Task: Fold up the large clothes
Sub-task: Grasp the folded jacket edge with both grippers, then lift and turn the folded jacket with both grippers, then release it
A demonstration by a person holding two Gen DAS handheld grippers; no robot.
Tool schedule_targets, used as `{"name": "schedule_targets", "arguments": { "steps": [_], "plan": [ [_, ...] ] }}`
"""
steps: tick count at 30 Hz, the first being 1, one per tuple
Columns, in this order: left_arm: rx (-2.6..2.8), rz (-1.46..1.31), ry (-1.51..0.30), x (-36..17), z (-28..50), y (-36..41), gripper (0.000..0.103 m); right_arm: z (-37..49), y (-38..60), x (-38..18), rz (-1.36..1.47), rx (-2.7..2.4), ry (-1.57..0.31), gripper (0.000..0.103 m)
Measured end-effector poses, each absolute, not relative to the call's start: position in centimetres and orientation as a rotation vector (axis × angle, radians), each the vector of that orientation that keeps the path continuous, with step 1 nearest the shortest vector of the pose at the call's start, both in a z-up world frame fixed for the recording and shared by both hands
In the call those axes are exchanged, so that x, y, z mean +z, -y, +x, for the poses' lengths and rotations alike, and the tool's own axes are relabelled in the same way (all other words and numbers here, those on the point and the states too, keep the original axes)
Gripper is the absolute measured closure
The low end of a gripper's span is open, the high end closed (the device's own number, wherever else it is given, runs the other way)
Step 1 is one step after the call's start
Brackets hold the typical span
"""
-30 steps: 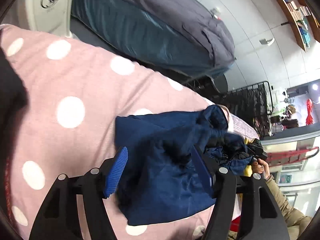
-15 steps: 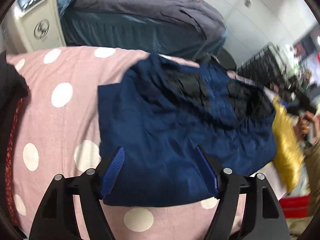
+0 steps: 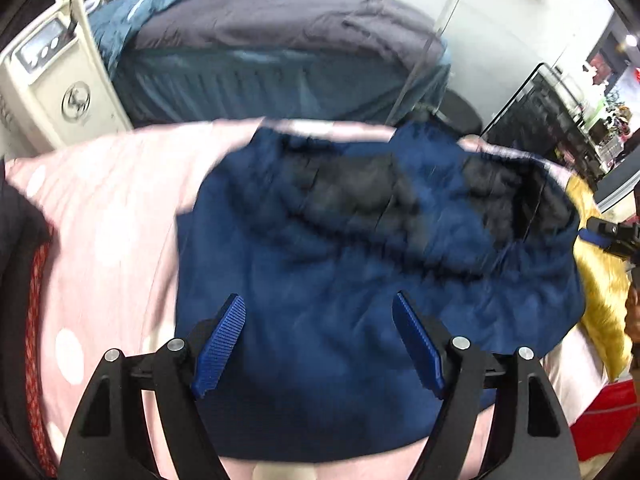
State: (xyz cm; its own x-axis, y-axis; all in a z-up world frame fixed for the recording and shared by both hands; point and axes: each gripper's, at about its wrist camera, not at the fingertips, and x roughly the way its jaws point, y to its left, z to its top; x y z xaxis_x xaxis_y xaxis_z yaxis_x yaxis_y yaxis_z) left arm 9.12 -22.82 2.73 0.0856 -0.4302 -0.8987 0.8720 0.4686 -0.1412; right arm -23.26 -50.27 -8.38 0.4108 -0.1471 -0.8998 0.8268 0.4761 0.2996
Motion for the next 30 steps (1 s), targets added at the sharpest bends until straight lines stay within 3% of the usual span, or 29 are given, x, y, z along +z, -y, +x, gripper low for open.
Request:
{"name": "schedule_targets", "arguments": {
  "steps": [3, 10, 13, 14, 15, 16, 17, 18, 23, 27, 30],
  "plan": [
    [-1.117, 0.603, -0.97, 3.9, 6.6, 26.0, 0.026, -19.7, 48.8, -7.0, 0.666, -0.687, -1.003, 0.028],
    [-1.479, 1.227, -0.597, 1.2, 0.1, 30.8, 0.026, -12.8, 43.8, -8.8, 0.133, -0.223, -1.328, 0.028],
    [-1.531, 1.353, -0.603, -0.5, 0.4, 31.9, 0.026, -11.6, 44.3, -10.5, 0.065, -0.14, -1.396, 0.028],
    [-1.545, 1.381, -0.645, -1.1, 0.9, 32.4, 0.029, -11.1, 44.7, -11.5, 0.07, -0.104, -1.442, 0.034],
    [-1.546, 1.412, -0.686, -1.9, 1.2, 32.8, 0.046, -10.8, 44.8, -12.4, 0.072, -0.071, -1.488, 0.053],
    [-1.536, 1.462, -0.727, -3.0, 1.6, 33.0, 0.058, -10.8, 45.0, -13.1, 0.065, -0.049, -1.525, 0.063],
    [-1.539, 1.483, -0.756, -3.5, 1.9, 32.9, 0.071, -10.7, 45.0, -13.6, 0.059, -0.024, -1.551, 0.08],
    [-1.563, 1.481, -0.781, -3.7, 2.3, 32.6, 0.085, -10.8, 45.0, -13.9, 0.056, 0.004, -1.556, 0.089],
    [-1.465, 1.36, -0.749, -2.2, 6.0, 33.1, 0.093, -9.0, 48.0, -12.6, 0.115, -0.144, -1.408, 0.092],
    [-1.33, 1.229, -0.821, -1.5, 11.0, 35.4, 0.093, -5.4, 50.0, -13.8, 0.113, -0.263, -1.355, 0.092],
    [-1.238, 1.178, -0.943, -4.0, 13.2, 37.2, 0.093, -3.9, 51.6, -17.0, 0.168, -0.345, -1.387, 0.092]
  ]
}}
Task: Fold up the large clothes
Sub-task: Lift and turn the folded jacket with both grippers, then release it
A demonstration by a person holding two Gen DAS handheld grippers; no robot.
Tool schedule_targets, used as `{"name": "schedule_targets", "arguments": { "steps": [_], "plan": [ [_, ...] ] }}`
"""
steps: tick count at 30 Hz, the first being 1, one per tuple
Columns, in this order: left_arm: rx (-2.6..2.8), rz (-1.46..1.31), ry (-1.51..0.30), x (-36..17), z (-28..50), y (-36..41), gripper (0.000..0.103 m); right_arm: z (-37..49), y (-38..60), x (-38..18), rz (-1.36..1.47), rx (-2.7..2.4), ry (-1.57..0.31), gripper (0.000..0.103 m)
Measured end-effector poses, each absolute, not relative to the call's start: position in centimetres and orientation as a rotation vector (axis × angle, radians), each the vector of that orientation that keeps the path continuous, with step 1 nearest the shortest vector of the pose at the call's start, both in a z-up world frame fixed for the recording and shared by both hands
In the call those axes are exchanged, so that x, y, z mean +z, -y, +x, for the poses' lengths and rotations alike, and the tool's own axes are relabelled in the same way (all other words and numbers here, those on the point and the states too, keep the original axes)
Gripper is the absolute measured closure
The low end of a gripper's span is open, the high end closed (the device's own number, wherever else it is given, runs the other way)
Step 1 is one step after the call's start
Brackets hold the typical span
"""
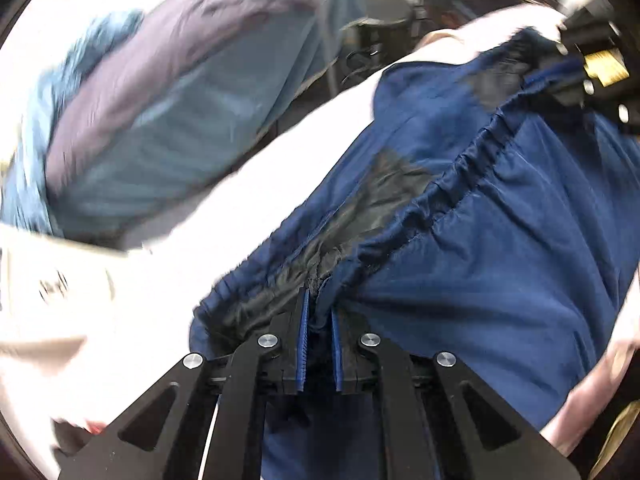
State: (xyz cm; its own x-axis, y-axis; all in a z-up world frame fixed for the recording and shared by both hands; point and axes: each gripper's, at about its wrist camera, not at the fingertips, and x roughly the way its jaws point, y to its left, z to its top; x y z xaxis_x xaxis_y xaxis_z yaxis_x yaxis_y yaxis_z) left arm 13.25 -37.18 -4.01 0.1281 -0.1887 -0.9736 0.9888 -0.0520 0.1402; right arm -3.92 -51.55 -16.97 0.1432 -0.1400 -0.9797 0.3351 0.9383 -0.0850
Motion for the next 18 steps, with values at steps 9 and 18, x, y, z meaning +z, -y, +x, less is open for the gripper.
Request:
{"name": "schedule_targets", "arguments": {
  "steps": [9, 18],
  "plan": [
    [-1.129, 1.149, -1.011, -9.1, 13.0, 38.7, 0.088, -6.2, 52.4, -20.2, 0.25, -0.569, -1.318, 0.06],
    [-1.19, 0.697, -0.974, -1.5, 15.2, 33.4, 0.019, -15.3, 51.8, -12.3, 0.368, -0.719, -1.109, 0.034]
  ]
}}
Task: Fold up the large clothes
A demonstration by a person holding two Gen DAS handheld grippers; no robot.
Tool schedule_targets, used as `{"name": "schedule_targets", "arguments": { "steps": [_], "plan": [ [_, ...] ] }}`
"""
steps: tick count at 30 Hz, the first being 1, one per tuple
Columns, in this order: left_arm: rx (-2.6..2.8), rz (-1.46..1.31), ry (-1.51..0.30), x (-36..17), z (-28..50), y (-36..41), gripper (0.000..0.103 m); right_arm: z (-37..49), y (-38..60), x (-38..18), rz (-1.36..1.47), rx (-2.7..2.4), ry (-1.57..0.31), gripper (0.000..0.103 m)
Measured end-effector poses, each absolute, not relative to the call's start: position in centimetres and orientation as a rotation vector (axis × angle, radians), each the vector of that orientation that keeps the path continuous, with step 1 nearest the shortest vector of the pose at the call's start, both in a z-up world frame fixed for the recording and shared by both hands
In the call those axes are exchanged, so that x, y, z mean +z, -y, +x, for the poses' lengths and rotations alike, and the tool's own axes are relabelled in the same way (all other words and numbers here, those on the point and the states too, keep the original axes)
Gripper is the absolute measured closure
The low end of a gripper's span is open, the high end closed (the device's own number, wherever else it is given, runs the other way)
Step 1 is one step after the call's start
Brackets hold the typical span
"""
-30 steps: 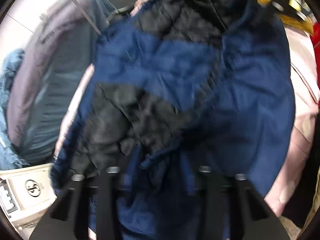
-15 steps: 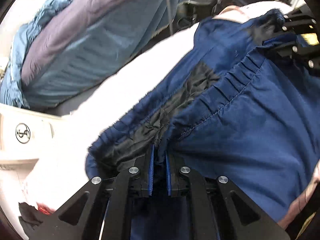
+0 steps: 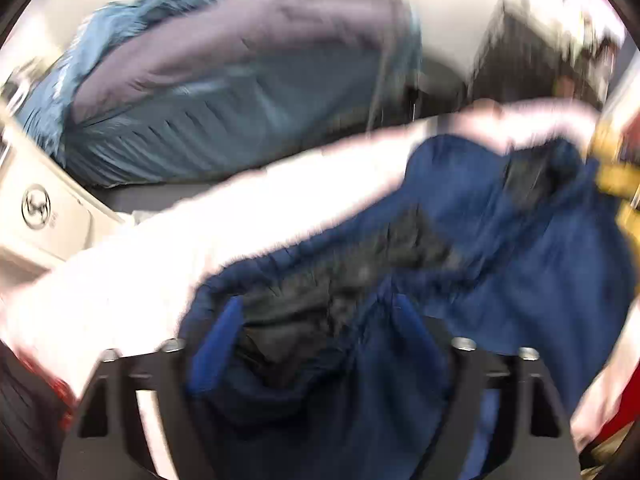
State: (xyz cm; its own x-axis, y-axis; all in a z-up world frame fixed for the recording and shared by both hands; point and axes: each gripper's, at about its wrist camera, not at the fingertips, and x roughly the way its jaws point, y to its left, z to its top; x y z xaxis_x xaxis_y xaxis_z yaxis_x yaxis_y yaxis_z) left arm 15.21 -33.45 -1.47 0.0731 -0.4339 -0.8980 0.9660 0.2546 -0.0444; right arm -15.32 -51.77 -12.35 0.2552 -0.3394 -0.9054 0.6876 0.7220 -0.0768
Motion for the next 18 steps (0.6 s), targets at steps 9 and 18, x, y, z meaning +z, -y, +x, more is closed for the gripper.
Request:
{"name": "schedule_targets", "arguments": {
  "steps": [9, 18],
  "plan": [
    [-1.038, 0.382, -1.071, 2.2, 17.8, 23.5, 0.018, -31.4, 51.5, -11.6, 0.709, -0.947, -1.071, 0.034],
    [-0.896, 0.249, -1.293, -4.2, 13.9, 11.2, 0.018, -33.6, 48.0, -14.3, 0.752, -0.921, -1.119, 0.037]
  ]
}}
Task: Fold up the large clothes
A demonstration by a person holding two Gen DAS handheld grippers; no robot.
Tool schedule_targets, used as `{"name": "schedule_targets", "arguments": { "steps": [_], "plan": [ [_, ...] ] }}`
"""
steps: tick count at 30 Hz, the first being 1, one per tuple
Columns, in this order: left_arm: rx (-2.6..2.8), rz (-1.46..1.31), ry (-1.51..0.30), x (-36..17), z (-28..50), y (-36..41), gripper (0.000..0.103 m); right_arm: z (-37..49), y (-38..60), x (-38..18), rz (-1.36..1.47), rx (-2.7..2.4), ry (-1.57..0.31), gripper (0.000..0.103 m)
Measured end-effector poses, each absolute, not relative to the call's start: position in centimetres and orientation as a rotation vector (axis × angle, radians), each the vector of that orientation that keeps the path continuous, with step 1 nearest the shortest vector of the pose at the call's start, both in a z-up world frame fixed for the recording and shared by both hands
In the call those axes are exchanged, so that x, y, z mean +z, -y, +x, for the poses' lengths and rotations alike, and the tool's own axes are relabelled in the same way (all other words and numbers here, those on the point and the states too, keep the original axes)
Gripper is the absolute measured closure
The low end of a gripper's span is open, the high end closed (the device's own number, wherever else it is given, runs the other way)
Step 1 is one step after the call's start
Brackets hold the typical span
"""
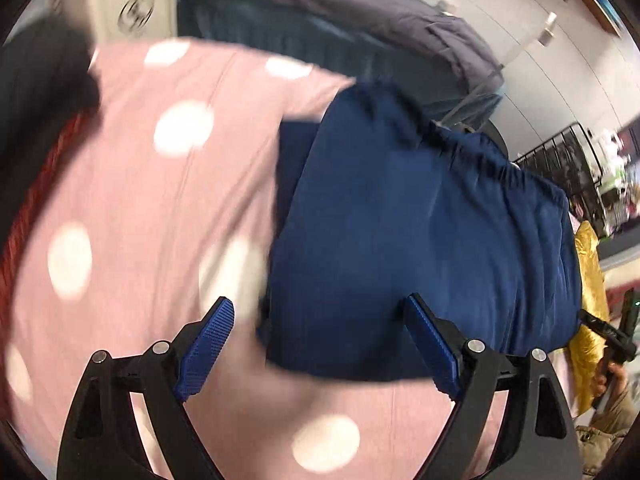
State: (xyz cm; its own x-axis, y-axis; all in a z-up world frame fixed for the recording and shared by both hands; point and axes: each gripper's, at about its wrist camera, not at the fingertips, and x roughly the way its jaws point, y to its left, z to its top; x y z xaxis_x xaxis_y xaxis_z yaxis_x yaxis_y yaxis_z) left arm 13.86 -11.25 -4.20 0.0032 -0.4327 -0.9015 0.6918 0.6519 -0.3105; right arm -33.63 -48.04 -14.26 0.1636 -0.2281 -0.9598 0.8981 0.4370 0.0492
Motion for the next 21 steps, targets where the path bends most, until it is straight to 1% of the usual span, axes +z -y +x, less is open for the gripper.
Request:
{"name": "schedule_targets", "arguments": {
  "steps": [1, 2, 3, 4, 6, 8, 9, 11, 16, 19, 21],
  "plan": [
    [-0.897, 0.234, -1.306, -4.8, 13.5, 10.7, 0.018, -33.5, 48.0, -14.5, 0.763, -0.921, -1.119, 0.041],
    [-0.899, 0.232, -1.31, -5.4, 13.1, 10.6, 0.018, -33.5, 48.0, -14.7, 0.778, -0.923, -1.122, 0.048],
    [-0.896, 0.234, -1.313, -5.9, 12.8, 10.8, 0.021, -33.2, 48.0, -14.7, 0.782, -0.926, -1.126, 0.056],
    [-0.901, 0.228, -1.315, -6.1, 12.6, 11.1, 0.026, -33.0, 47.8, -14.5, 0.78, -0.925, -1.128, 0.062],
    [-0.897, 0.237, -1.322, -6.4, 12.5, 12.1, 0.048, -32.9, 47.5, -13.8, 0.765, -0.94, -1.125, 0.078],
    [-0.907, 0.277, -1.321, -6.4, 12.5, 13.0, 0.06, -33.3, 47.4, -13.5, 0.775, -0.96, -1.142, 0.081],
    [-0.903, 0.321, -1.295, -6.1, 12.5, 13.5, 0.063, -33.6, 47.3, -13.5, 0.777, -0.975, -1.161, 0.083],
    [-0.893, 0.385, -1.27, -6.1, 12.9, 13.9, 0.064, -33.9, 47.0, -13.8, 0.77, -0.984, -1.2, 0.084],
    [-0.878, 0.452, -1.313, -8.3, 13.4, 14.6, 0.063, -34.3, 46.9, -16.5, 0.82, -1.037, -1.239, 0.084],
    [-0.838, 0.476, -1.291, -7.9, 13.0, 15.0, 0.058, -33.2, 46.2, -16.1, 0.749, -1.065, -1.257, 0.083],
    [-0.834, 0.498, -1.271, -7.6, 12.7, 14.9, 0.052, -32.7, 45.7, -16.1, 0.714, -1.071, -1.271, 0.08]
  ]
}}
